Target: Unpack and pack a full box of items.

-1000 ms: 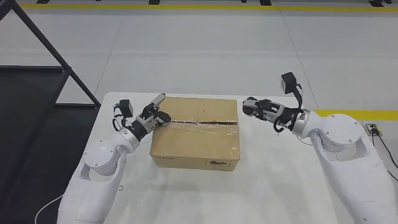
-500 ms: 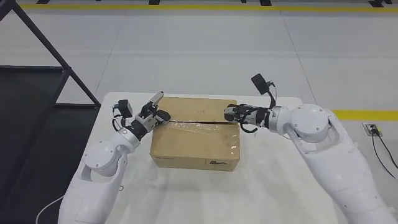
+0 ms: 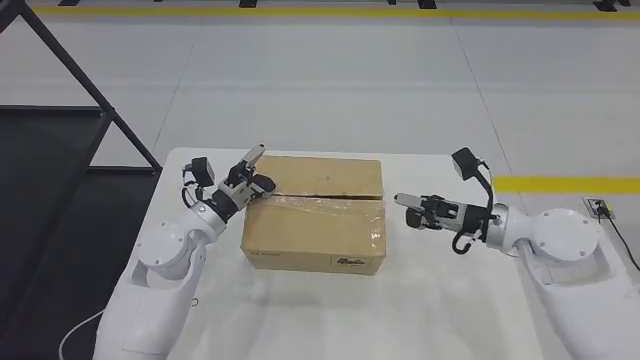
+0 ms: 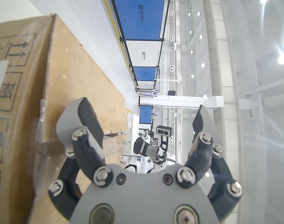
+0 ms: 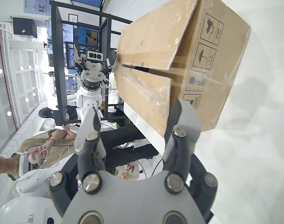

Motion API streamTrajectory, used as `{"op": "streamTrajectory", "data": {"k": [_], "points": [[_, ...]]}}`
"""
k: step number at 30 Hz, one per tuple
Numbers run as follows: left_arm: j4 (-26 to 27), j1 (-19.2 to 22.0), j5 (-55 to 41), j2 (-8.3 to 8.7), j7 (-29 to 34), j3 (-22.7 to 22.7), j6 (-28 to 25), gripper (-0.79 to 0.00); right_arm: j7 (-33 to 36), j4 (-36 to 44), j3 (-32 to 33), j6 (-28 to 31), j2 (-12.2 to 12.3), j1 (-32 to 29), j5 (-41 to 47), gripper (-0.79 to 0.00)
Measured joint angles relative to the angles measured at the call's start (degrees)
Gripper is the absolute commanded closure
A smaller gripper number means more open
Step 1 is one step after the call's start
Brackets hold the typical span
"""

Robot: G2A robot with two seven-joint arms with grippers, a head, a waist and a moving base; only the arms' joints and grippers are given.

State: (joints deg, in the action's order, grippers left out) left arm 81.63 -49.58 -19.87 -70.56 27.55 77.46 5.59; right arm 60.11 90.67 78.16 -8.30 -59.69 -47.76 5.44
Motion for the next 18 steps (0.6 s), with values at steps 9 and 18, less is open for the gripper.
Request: {"op": "streamTrajectory", "data": {"k": [9,18], "points": [[-0.21,0.48,0.40,-0.06,-0.07,-0.62,0.21,-0.785,-0.61,-0.91,-1.11,0.76,0.08,-0.70,-0.98,-0.493],[-0.33,0.62,0.48,-0.09,-0.26,-0.78,0.10,-0.785,4.07,-6.20,-3.82,2.16,0.18,1.85,-0.93,-0.342]]}}
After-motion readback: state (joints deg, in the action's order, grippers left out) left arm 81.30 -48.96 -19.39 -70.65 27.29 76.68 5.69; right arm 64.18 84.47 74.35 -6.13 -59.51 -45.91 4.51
